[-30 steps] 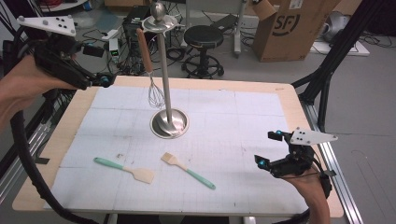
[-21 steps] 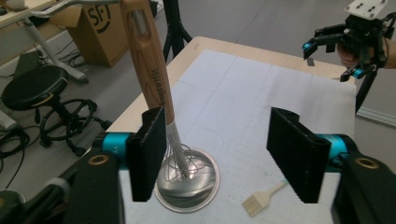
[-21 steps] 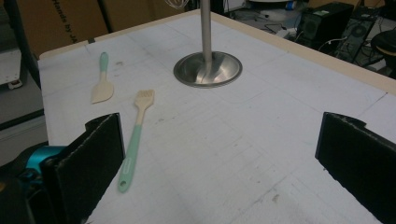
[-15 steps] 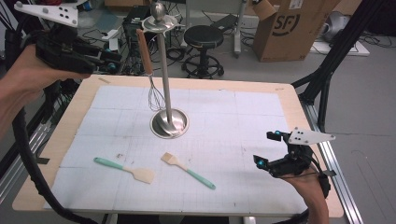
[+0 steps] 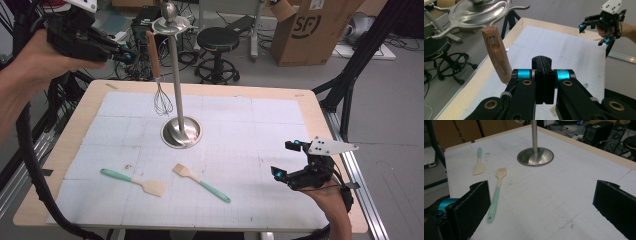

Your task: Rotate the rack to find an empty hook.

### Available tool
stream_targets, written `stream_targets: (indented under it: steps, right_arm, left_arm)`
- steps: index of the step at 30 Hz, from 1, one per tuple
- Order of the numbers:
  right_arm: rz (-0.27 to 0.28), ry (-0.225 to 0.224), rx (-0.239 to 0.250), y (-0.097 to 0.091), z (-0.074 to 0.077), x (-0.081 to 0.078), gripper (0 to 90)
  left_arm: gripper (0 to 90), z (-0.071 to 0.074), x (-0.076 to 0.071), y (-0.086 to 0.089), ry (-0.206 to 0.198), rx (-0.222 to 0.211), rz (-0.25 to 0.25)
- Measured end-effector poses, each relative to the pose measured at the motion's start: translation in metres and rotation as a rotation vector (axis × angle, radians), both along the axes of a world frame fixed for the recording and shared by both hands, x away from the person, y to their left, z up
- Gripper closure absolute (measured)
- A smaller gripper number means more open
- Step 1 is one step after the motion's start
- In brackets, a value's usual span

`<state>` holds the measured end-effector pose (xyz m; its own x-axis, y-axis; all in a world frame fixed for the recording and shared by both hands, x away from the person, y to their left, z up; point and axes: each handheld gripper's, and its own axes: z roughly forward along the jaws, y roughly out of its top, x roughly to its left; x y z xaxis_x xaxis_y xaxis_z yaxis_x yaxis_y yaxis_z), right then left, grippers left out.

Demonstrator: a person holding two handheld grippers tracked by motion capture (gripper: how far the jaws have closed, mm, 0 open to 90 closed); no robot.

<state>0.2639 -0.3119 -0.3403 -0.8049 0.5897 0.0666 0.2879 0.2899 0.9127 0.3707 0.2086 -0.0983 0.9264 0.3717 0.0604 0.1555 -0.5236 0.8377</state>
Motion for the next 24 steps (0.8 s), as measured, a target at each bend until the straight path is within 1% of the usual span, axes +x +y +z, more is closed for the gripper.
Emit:
stream_targets:
  steps: [1,4,5,6,8,9,11,13,14,15,19,21,24]
  right_arm:
    - [0.001,0.002,-0.001,0.000,0.000,0.000,0.0]
    - [0.007,0.000,-0.007,0.001,-0.001,0.001,0.0]
    - [0.007,0.000,-0.001,0.002,-0.001,0.001,0.0]
    - [0.007,0.000,-0.001,0.002,-0.001,0.001,0.0]
    - [0.008,-0.002,0.003,0.002,0.000,0.001,0.0]
    - [0.010,-0.001,0.000,0.002,0.000,0.001,0.0]
    - [0.012,-0.004,0.002,0.002,0.001,0.001,0.0]
    - [0.011,-0.002,0.004,0.003,0.001,0.001,0.0]
    - [0.013,-0.008,0.003,0.003,0.001,0.001,0.0]
    - [0.016,-0.010,-0.002,0.004,0.001,0.001,0.0]
    - [0.013,-0.011,0.005,0.003,0.002,0.001,0.0]
    - [0.009,-0.003,0.005,0.002,0.002,0.000,0.0]
    - [0.008,-0.009,0.005,0.001,0.002,0.001,0.0]
  left_arm:
    - [90.0,0.001,0.002,-0.002,-0.001,-0.007,-0.001]
    - [90.0,0.004,0.007,-0.006,-0.003,0.006,0.007]
    - [90.0,0.005,0.009,-0.007,0.004,0.005,0.013]
    - [90.0,0.005,0.011,-0.008,0.011,-0.006,0.014]
    - [90.0,0.007,0.014,-0.011,0.009,-0.003,0.014]
    - [90.0,0.009,0.018,-0.014,0.001,0.004,0.013]
    - [90.0,0.010,0.019,-0.016,0.001,-0.002,0.012]
    - [90.0,0.011,0.022,-0.018,0.000,0.005,0.012]
    - [90.0,0.011,0.024,-0.020,0.001,0.004,0.015]
    - [90.0,0.012,0.027,-0.021,0.003,0.012,0.016]
    - [90.0,0.012,0.033,-0.023,0.004,0.014,0.020]
    - [90.0,0.011,0.038,-0.023,0.013,0.020,0.034]
    - [90.0,0.009,0.042,-0.022,0.018,0.029,0.036]
